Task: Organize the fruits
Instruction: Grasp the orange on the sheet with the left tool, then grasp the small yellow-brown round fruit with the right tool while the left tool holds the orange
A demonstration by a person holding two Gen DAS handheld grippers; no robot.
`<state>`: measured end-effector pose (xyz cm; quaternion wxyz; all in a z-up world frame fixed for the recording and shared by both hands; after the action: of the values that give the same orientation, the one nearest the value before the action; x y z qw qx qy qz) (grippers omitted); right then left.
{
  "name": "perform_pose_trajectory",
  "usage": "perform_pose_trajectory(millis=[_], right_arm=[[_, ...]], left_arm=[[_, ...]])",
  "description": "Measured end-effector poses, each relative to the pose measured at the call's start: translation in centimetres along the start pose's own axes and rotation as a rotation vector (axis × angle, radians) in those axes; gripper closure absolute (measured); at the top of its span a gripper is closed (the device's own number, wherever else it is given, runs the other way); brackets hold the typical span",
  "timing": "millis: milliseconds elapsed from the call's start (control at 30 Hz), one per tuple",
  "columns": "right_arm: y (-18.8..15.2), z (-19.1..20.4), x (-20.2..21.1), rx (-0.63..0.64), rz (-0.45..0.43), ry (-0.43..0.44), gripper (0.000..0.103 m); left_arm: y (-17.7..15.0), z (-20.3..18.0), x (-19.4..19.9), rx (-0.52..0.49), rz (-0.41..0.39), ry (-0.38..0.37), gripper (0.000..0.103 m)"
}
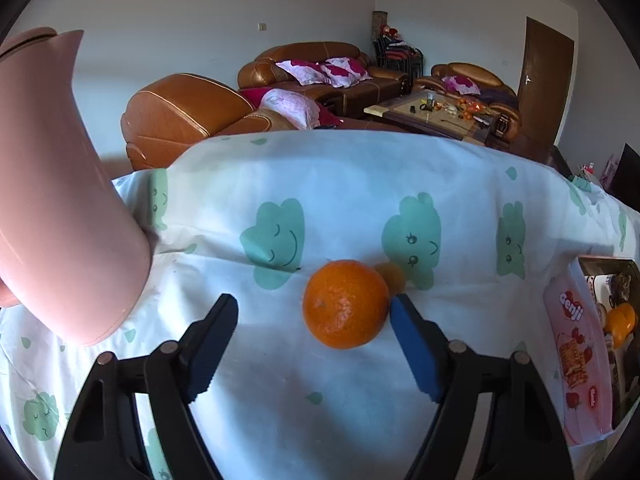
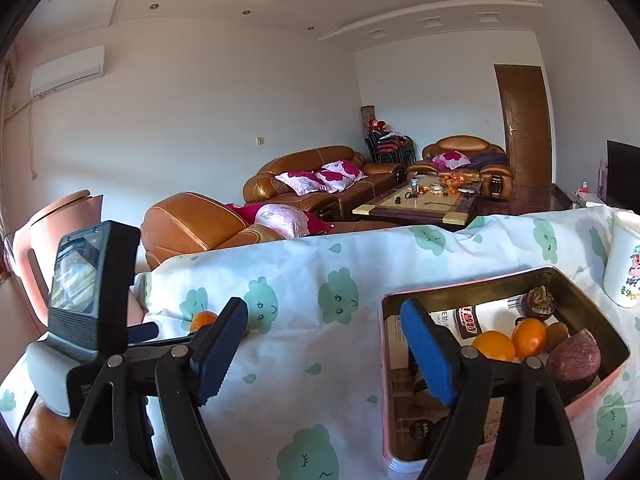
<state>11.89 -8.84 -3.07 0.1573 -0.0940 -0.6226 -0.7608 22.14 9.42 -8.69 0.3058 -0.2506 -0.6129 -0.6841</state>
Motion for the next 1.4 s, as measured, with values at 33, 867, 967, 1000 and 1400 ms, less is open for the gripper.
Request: perform_pose_trajectory(millis=[33,867,967,1000,1400], right_arm=[[0.0,-0.1,-0.1,-0.008,0.005,0.002,0.023],[-1.7,3.7,-4.2,0.094,0.186,0.093,0.023],[-2.1,5.4,-6.8,0.109,0.262,0.135,0.025],[-2.1,5.8,-7.8,0.109,0.288,0.149,0.027],[-5.4,8.9,-16.5,0.16,0.547,0.146,0.059]], left_arm=[[0.0,-0.2,-0.6,0.0,0.019,-0.005,0.026],[-4.2,6.8,2.8,0.172,-0.019,0.054,0.055],[-4.2,7.5,2.5,0.183,-0.029,0.069,0.055],[-4.1,7.9,2.4,0.193,-0.027,0.069,0.055],[-4.6,9.9,1.2,0.245,0.019,0.098,0.055]])
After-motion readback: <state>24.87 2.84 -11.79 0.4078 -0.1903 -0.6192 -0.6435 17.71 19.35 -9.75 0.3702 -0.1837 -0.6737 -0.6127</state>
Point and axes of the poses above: each gripper's, at about its wrist camera, not at the fingertips, and x roughly against the way its jaws point, z to its left, y to its top, the point moved 8 cm from there along -x, roughly the way its jaws point, and after that the axes turned 8 degrees about y, right-handed, at the moved point
